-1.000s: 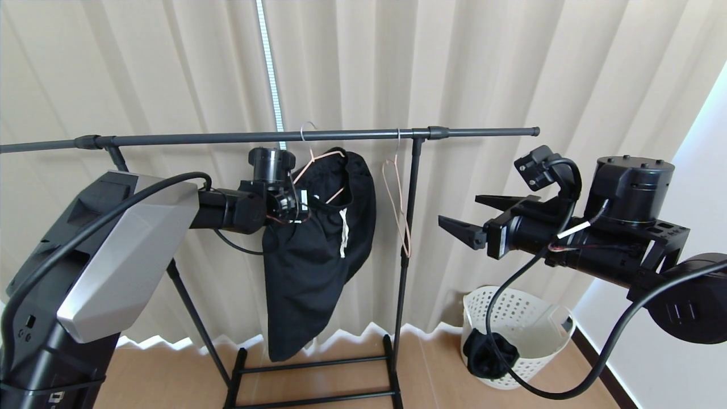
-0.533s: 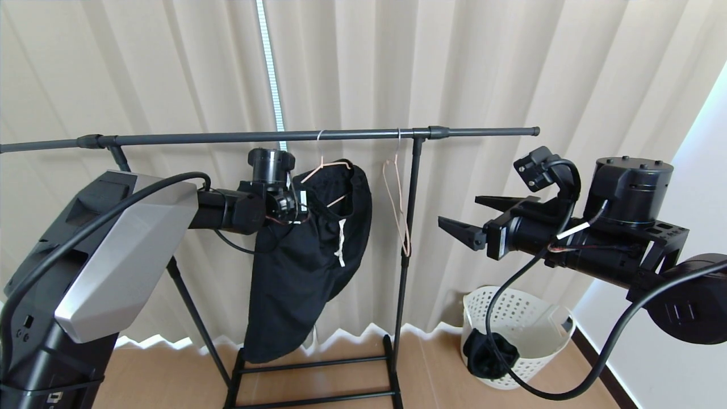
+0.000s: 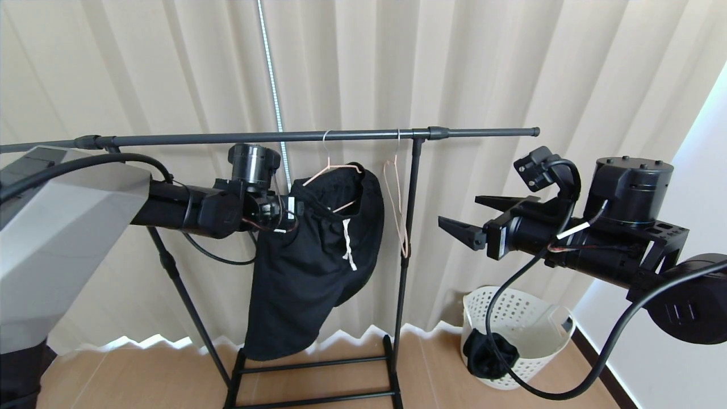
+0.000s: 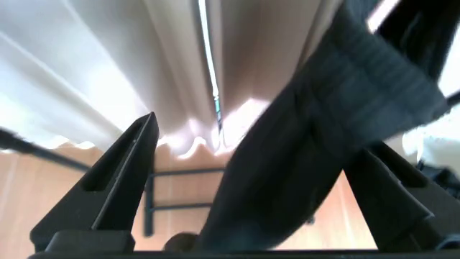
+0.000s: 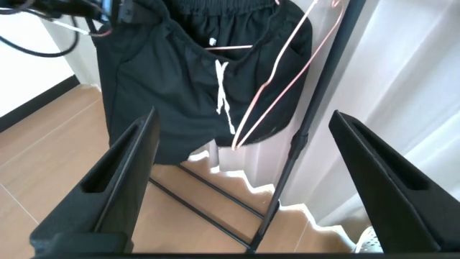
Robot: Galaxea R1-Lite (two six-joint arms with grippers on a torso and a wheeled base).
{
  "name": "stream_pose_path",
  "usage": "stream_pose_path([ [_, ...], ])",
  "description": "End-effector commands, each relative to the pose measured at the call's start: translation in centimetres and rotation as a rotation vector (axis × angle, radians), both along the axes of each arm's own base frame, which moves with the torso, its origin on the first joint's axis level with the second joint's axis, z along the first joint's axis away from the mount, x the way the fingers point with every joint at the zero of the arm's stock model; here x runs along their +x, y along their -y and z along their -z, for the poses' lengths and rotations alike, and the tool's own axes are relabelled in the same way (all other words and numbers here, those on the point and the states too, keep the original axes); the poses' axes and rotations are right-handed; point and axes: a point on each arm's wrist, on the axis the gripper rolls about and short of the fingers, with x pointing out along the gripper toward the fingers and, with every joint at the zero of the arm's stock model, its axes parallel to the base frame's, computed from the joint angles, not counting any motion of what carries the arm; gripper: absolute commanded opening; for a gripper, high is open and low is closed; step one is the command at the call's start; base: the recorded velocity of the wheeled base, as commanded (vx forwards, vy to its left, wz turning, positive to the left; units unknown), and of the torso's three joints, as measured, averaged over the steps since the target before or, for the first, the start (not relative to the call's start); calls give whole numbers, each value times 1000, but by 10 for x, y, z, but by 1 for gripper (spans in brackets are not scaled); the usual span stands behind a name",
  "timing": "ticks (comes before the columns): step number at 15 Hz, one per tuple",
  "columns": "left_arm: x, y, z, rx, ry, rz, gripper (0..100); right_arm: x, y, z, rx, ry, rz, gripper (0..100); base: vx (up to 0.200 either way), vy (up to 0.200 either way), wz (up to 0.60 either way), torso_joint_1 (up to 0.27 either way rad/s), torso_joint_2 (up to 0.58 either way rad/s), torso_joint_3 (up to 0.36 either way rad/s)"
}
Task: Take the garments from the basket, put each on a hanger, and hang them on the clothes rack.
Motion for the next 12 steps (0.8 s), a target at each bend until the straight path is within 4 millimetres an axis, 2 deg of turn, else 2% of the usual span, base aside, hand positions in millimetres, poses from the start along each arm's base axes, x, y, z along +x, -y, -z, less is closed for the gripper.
stream_pose_path([
  [1,-29,-8,-20,36,1,20,100,-1,0,0,0,1,-1,100,0,0,0,0,0,0],
  [5,-67,-20,-20,146,-57,79,100,-3,1,1,-2,-4,-1,100,0,0,0,0,0,0],
  [6,-81,-23,-27,141,-53,85,100,-11,5,-8,4,21,14,100,0,0,0,0,0,0],
  [7,-99,-22,-36,131,-39,97,100,-28,11,-18,11,50,42,100,0,0,0,0,0,0],
  [9,-145,-34,-55,121,-7,107,100,-59,24,-33,28,94,52,100,0,0,0,0,0,0],
  [12,-209,-55,-54,93,27,102,100,-101,44,-36,36,131,97,100,0,0,0,0,0,0],
])
